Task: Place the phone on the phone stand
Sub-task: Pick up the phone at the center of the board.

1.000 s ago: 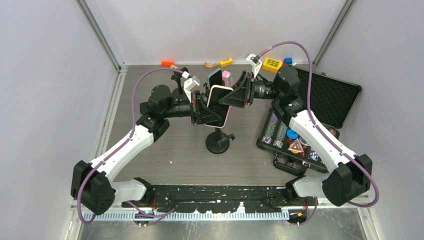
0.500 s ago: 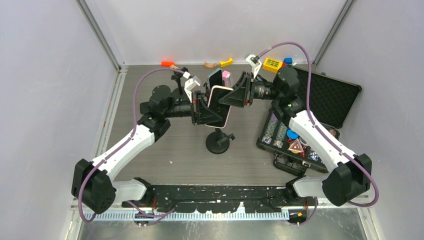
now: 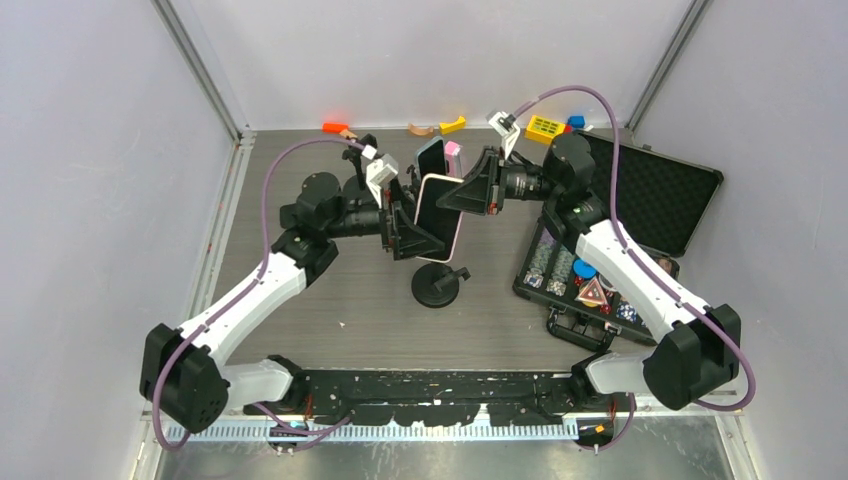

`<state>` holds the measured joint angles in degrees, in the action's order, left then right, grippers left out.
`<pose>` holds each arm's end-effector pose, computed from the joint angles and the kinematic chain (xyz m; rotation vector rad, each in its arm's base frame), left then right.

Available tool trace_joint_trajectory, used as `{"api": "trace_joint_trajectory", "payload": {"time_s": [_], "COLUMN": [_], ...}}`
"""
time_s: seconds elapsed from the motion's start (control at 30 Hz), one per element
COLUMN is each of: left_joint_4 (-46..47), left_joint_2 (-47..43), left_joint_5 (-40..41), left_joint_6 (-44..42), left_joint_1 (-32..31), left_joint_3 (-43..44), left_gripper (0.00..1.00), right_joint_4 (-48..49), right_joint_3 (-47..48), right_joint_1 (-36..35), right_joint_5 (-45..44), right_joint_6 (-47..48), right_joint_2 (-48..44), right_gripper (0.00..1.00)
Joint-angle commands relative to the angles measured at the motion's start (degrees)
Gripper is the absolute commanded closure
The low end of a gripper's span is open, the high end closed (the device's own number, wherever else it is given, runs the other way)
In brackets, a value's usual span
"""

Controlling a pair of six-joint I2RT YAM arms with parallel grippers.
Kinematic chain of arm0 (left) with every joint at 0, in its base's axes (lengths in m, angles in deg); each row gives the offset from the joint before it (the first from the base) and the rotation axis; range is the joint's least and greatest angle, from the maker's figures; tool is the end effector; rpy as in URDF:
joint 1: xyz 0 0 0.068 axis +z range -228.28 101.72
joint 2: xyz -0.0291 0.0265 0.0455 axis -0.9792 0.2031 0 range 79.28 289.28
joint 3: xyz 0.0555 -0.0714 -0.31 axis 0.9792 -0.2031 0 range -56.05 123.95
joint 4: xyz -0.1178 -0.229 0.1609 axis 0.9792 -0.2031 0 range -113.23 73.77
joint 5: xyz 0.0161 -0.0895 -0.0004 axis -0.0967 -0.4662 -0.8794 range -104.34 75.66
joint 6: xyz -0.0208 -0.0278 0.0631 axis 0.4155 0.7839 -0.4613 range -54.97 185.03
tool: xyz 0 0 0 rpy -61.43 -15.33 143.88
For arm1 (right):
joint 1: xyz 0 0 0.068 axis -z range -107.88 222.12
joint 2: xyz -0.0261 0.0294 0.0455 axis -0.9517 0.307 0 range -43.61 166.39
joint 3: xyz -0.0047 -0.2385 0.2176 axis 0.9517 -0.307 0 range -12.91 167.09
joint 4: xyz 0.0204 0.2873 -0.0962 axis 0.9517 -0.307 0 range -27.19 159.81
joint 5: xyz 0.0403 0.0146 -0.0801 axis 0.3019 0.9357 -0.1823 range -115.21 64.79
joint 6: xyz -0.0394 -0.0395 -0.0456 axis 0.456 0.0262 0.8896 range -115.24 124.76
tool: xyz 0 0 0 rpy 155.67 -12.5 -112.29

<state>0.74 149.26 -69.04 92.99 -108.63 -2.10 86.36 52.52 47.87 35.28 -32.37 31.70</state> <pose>0.2475 -0.2013 0.3894 0.8628 1.5610 -1.4948 0.2871 0.1862 0.4401 -0.7889 1.5618 1.5734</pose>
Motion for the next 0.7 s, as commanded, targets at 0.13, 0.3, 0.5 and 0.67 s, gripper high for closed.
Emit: {"api": "trace_joint_trajectory", "payload": {"time_s": [0.13,0.3,0.5,0.67], "left_joint_4": [-9.60,-22.75,-37.41,-39.44], "left_joint_2": [-7.73,-6.60,-5.37,-4.58], "left_joint_5": [11.60,14.63,27.35,35.34], "left_joint_6": [-12.44,-18.42,-27.53,-31.08], "left_joint_1": [0.47,-0.61,-8.49,-14.17], "left_joint_3": [-1.99,1.83,4.62,4.99], "left_gripper": [0.14,0.11,0.10,0.08], "right_joint_4": [-2.20,-8.91,-15.83,-18.46], "right_joint_3": [0.38,0.31,0.67,0.33], "right_joint_1": [4.74,10.84,16.96,20.59], "right_joint_5": [-1.02,-3.85,-8.50,-9.89], "right_joint_6": [3.54,8.65,14.15,15.92], "right_joint_2": [-6.07,-10.67,-15.28,-16.26], "right_gripper": [1.00,1.00,1.00,1.00]}}
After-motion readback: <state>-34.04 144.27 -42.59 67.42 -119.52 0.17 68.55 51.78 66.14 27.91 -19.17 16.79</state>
